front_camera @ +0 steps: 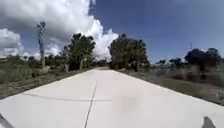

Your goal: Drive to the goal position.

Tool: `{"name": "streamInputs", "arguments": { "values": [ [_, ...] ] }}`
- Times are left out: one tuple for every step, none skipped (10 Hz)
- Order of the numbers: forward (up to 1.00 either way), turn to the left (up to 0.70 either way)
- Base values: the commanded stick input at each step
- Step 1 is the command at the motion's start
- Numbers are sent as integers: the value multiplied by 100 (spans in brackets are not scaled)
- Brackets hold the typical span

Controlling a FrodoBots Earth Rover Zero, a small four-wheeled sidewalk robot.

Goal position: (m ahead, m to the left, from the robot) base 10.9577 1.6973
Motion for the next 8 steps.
{"name": "streamInputs", "arguments": {
  "values": [
    [70, 0],
    [70, 0],
    [70, 0],
    [70, 0],
    [70, 0],
    [70, 0],
    [70, 0],
    [70, 0]
  ]
}}
